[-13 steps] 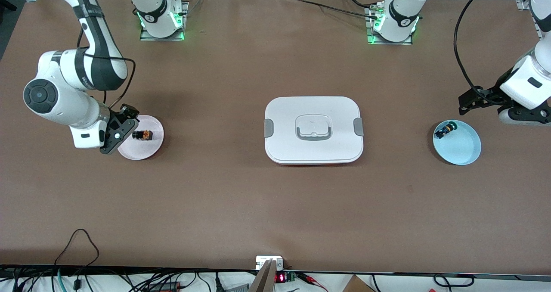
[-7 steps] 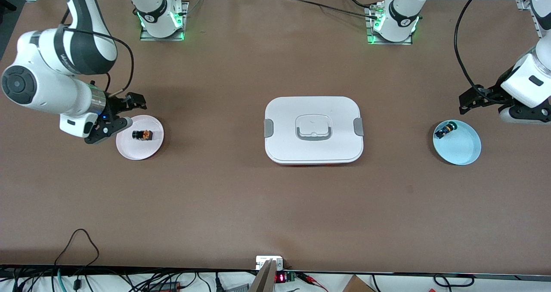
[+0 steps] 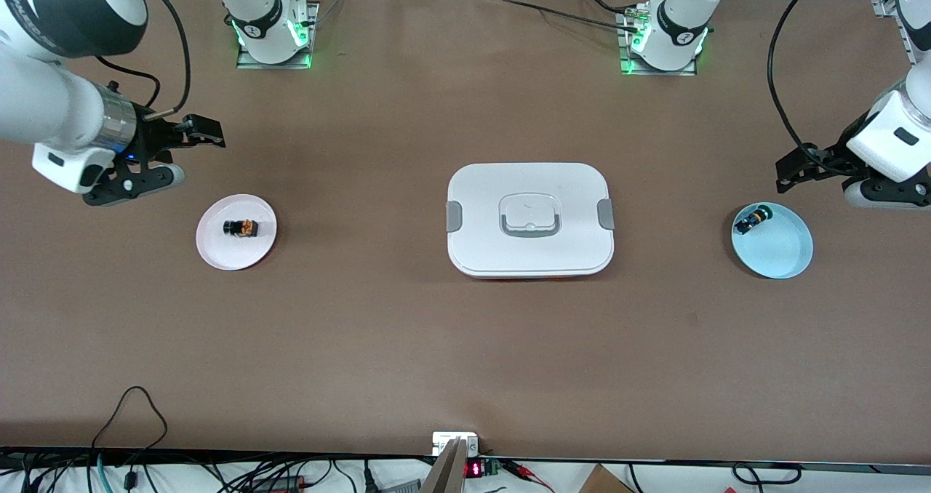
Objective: Transfer orange switch to right arm and place
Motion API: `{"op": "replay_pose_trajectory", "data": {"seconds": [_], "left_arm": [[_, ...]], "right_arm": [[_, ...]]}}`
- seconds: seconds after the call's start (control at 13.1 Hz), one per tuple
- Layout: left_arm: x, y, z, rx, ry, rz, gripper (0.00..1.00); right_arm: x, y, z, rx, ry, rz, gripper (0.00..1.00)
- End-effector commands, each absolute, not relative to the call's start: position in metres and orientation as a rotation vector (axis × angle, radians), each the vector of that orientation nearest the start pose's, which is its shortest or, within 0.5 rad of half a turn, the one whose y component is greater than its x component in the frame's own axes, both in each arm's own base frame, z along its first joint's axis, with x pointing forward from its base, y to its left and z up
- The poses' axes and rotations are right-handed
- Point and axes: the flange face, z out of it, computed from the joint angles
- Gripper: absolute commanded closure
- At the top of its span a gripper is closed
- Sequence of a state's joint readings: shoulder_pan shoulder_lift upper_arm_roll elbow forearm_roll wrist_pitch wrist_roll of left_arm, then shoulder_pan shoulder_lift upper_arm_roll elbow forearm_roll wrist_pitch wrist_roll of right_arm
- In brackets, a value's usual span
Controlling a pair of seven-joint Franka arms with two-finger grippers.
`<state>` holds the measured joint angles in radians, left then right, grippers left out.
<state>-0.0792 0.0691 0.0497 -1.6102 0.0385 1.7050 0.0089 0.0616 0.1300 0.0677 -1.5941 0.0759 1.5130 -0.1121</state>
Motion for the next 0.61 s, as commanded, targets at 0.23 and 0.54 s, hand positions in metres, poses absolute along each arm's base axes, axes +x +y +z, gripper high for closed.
{"op": "replay_pose_trajectory", "data": {"seconds": [0.23, 0.54], "left_arm": [[0.583, -0.012, 0.585, -3.115, 0.064, -0.031, 0.0], [0.582, -0.015, 0.586, -3.115, 0.073, -0.031, 0.0]], "right_arm": [[0.58, 0.037, 0.558, -3.07, 0.058, 0.186, 0.0], [0.571, 0.018, 0.583, -3.224, -0.039, 0.117, 0.0]]}}
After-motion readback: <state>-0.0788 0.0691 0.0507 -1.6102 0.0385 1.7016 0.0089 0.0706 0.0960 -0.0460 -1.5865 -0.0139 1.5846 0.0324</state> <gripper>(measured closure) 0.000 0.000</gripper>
